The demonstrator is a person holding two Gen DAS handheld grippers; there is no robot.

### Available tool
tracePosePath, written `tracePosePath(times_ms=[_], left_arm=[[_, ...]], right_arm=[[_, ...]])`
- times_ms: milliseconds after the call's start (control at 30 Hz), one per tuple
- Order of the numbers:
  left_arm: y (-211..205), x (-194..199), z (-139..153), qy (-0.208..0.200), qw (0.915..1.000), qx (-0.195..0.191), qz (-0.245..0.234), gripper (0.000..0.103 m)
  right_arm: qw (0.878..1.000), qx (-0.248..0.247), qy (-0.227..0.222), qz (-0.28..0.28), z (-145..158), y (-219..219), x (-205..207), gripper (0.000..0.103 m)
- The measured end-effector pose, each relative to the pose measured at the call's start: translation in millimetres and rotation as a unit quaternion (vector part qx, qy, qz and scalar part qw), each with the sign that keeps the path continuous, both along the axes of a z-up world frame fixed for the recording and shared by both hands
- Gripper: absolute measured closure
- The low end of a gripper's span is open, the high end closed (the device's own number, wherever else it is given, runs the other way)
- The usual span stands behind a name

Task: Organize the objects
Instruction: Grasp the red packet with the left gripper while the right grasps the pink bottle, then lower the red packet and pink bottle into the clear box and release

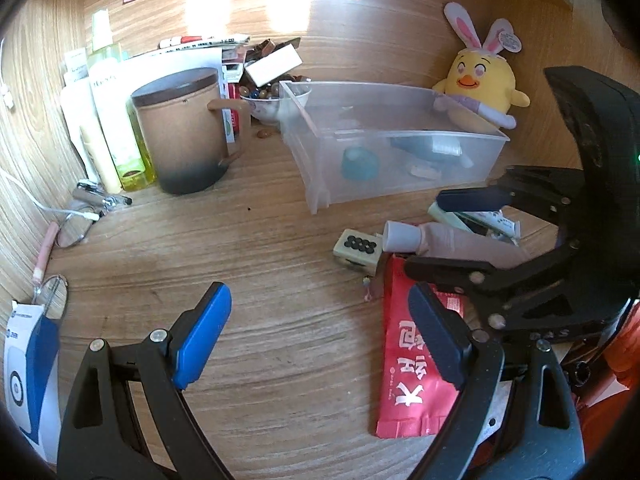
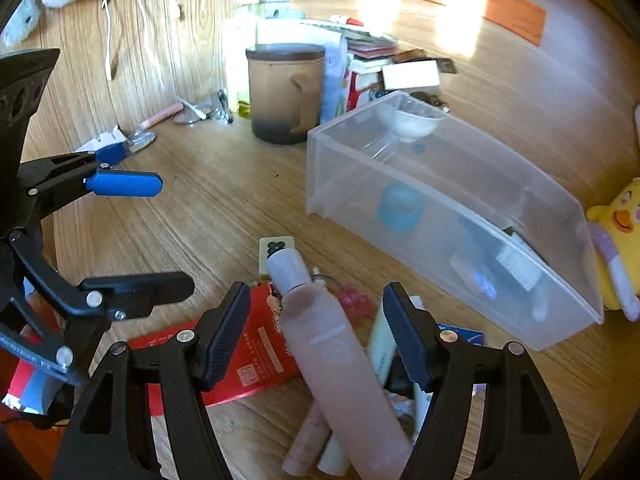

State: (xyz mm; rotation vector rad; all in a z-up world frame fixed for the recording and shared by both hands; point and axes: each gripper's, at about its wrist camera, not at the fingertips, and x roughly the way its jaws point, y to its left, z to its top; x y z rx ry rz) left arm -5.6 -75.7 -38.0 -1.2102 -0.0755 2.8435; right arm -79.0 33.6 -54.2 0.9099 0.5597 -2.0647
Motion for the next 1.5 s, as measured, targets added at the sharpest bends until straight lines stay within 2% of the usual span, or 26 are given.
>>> tracePosePath(times_ms=[67, 167, 267, 467, 733, 1033, 1167, 1333, 1500], left_arm=[[1, 0, -1, -0.002, 1.0000, 0.005, -0.004, 0.012], [4, 0, -4, -0.005, 0.9999, 0.010, -0.010, 0.012], [10, -1, -5, -0.007, 0.9997, 0.012, -0.019, 0.012], [28, -6, -4, -0.007, 0.9989, 0.017, -0.043, 0.012], [53, -21, -7, -0.013, 0.9974, 0.012, -0.070, 0.012], [74, -35, -22, -0.044, 0.9951, -0.007, -0.089, 0.028], [76, -38, -27, -0.055, 0.9948, -0.013, -0.084, 0.048], [70, -38, -20, -0.048, 0.9962, 0.001, -0.072, 0.049], [67, -33, -4, -0.023, 0.9976, 0.008, -0.065, 0.049]], right_arm=[[1.000, 0.005, -0.009, 0.004, -3, -4, -2, 0.051], [1.000, 0.003, -0.022, 0.010, -5, -6, -5, 0.062], [1.000, -0.003, -0.018, 0.008, -4, -4, -6, 0.075], [1.000, -0.013, -0.014, -0.006, -1, 4, -7, 0.077], [0.996, -0.062, -0.016, -0.055, 16, 43, -17, 0.079], [0.990, -0.099, 0.004, -0.100, 30, 83, -21, 0.079], [0.986, -0.118, 0.007, -0.114, 38, 98, -25, 0.079], [0.982, -0.129, 0.017, -0.134, 44, 114, -28, 0.079], [0.977, -0.140, 0.030, -0.158, 51, 131, -32, 0.079]])
